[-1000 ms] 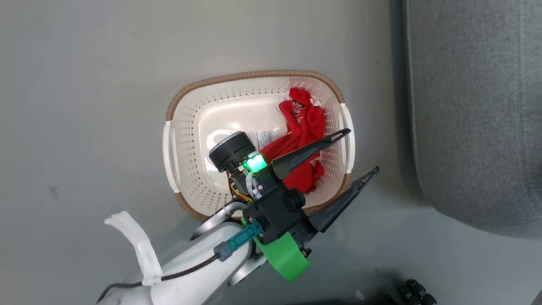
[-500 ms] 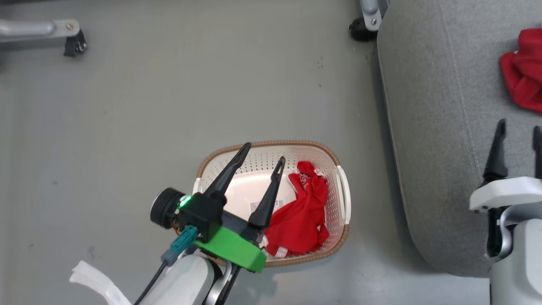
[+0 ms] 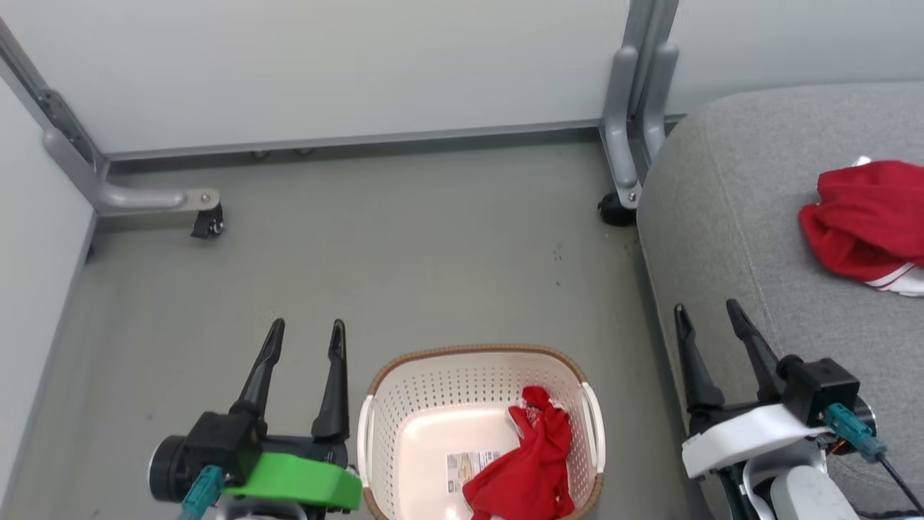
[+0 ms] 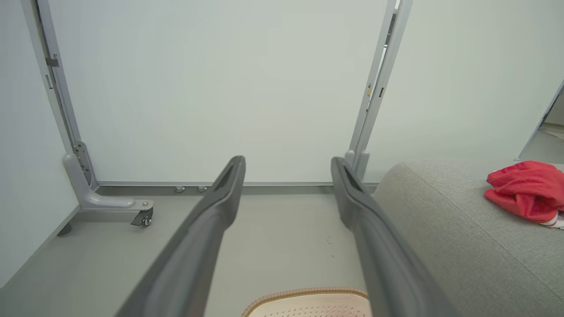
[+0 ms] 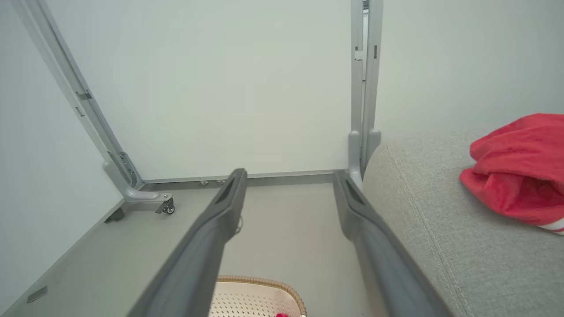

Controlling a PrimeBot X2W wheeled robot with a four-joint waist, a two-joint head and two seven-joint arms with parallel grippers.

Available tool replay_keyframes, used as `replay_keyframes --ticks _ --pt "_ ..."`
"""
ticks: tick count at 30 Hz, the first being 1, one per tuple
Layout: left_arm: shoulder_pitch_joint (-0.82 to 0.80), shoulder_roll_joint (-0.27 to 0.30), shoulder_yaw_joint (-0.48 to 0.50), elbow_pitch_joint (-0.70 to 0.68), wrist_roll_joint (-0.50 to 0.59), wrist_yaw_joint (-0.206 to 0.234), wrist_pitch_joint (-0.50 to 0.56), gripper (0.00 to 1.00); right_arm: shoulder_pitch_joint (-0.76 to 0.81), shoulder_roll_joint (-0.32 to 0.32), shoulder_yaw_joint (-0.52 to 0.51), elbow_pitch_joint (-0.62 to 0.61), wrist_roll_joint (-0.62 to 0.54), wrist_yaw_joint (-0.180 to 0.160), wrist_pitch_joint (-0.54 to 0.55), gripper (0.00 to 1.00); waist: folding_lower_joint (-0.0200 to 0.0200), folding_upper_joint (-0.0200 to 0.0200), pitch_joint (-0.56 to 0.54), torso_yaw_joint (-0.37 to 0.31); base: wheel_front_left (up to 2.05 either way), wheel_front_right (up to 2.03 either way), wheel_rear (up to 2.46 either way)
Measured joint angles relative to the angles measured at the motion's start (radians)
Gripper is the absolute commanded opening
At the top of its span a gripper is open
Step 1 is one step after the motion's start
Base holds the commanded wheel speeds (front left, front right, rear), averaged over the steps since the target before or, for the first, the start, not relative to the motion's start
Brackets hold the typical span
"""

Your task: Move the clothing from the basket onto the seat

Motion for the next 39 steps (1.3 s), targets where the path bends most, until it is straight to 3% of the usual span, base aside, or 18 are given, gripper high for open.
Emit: replay_keyframes --ticks 8,20,39 --pt "0.149 -0.04 0.118 -0.032 0.047 -0.046 0.0 1.0 0.141 0.0 0.066 -0.106 0.016 0.0 0.0 1.0 0.0 0.0 -0.104 0.007 0.0 0.0 0.0" --pt "0.204 -0.052 0.134 -0.028 0.128 -0.105 0.0 1.0 0.196 -0.005 0.07 -0.109 0.003 0.0 0.0 1.0 0.0 0.0 -0.147 -0.01 0.0 0.0 0.0" --pt "0.2 -0.053 0.135 -0.015 0.128 -0.112 0.0 1.0 0.198 -0.006 0.084 -0.106 -0.023 0.0 0.0 1.0 0.0001 0.0 -0.144 -0.003 0.0 0.0 0.0"
